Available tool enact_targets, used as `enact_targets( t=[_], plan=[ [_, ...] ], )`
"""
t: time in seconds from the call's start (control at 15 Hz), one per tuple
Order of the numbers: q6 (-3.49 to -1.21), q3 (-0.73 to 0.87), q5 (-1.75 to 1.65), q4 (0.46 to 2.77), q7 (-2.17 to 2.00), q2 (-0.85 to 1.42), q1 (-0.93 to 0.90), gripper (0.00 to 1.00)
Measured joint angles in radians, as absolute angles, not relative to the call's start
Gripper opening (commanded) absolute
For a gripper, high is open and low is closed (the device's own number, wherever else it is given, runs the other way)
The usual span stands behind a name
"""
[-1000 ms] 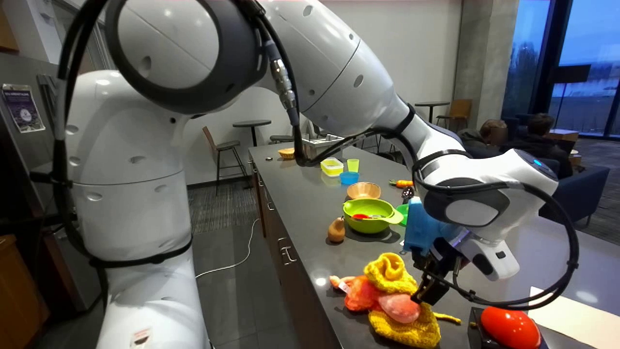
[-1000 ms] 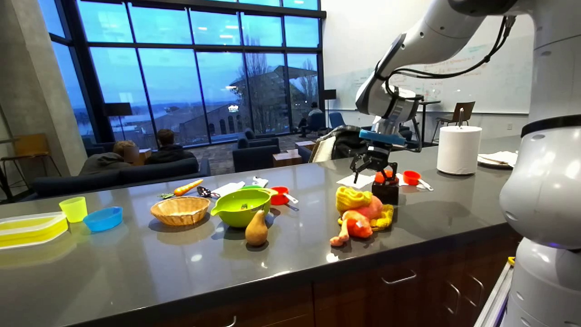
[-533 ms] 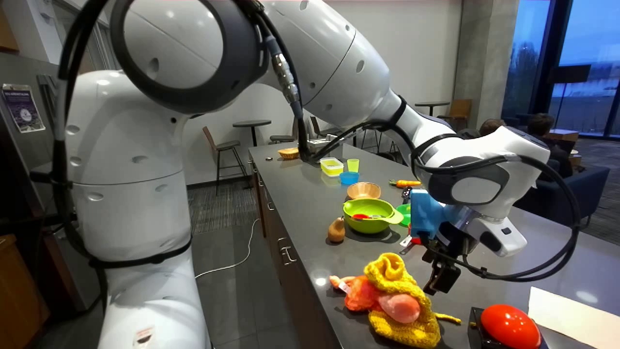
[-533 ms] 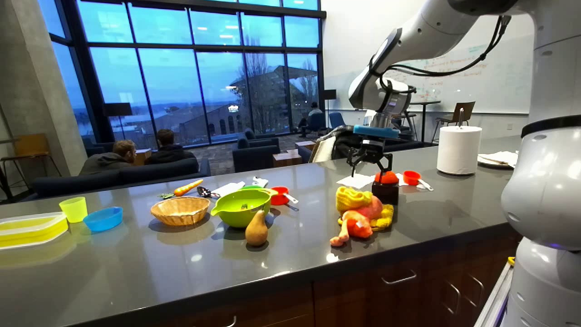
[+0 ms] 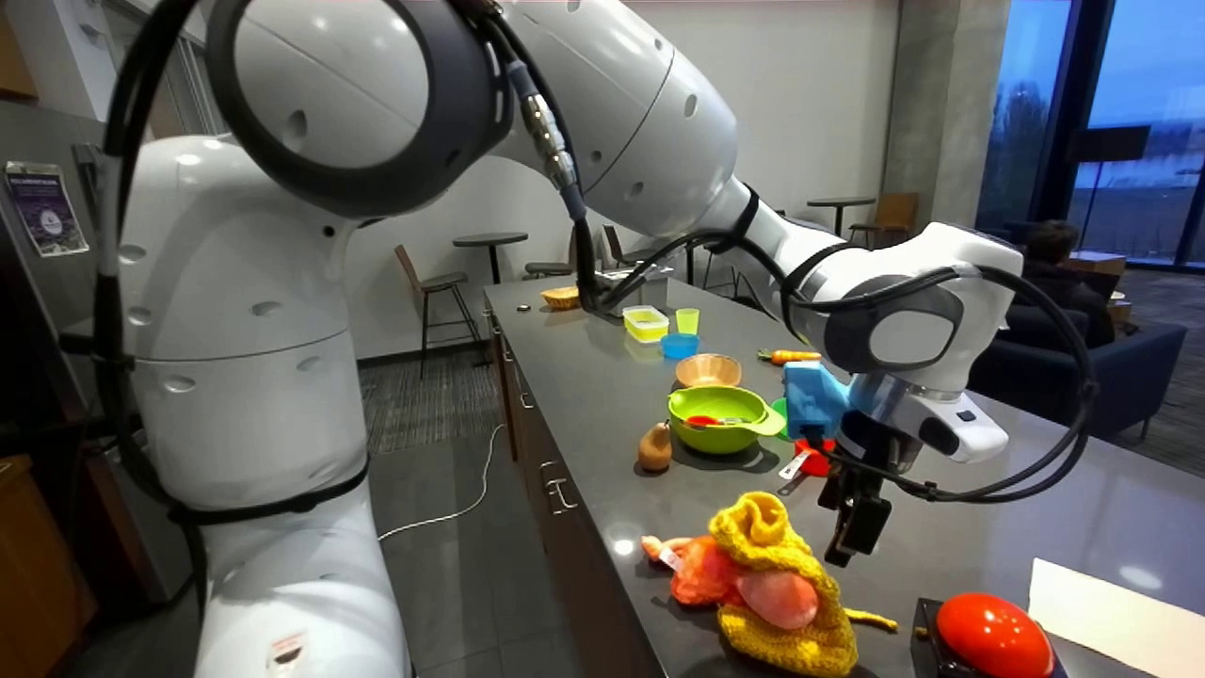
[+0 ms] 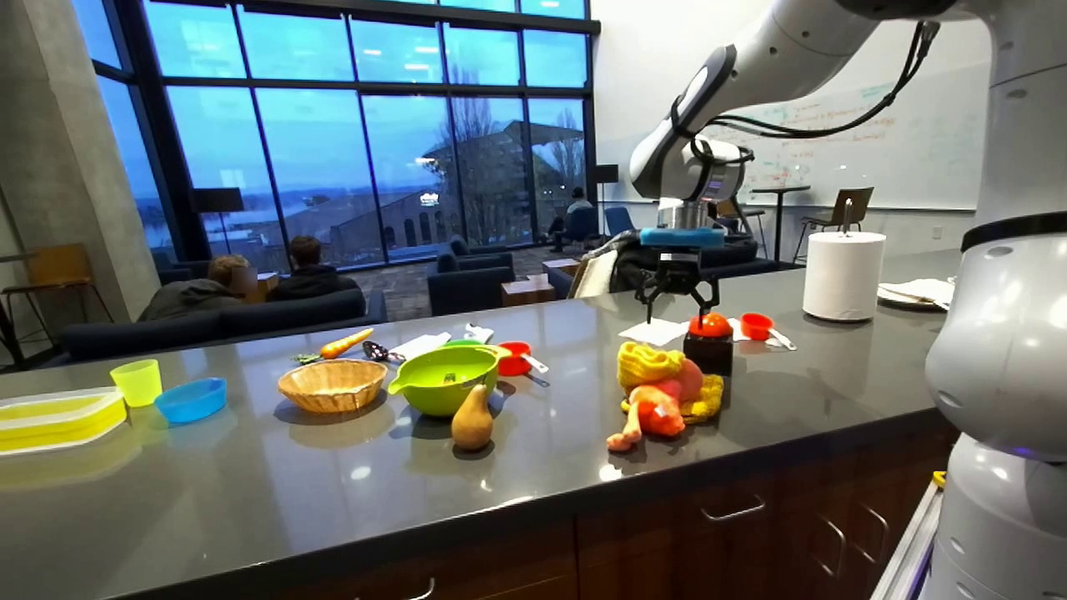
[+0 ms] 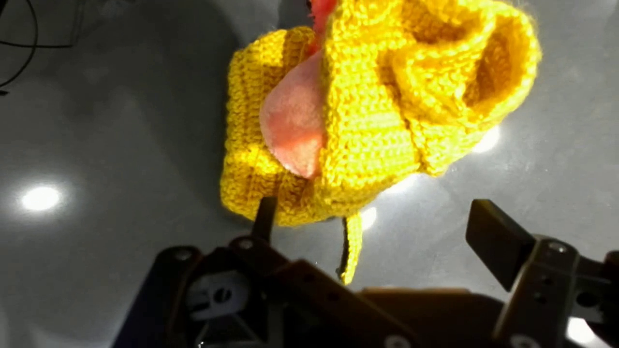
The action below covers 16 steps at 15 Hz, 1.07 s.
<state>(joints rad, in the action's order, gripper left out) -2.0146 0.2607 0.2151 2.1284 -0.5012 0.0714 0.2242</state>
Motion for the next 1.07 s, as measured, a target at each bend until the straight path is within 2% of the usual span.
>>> enact_targets(
  t=[0.67,1.07],
  plan=[
    [-2.013,0.262,0.214,2.127,-0.491,0.080,0.231,1.00],
    [-1.862,0.261,0.116,1.977,-0.390,0.157,0.231,1.00]
  ],
)
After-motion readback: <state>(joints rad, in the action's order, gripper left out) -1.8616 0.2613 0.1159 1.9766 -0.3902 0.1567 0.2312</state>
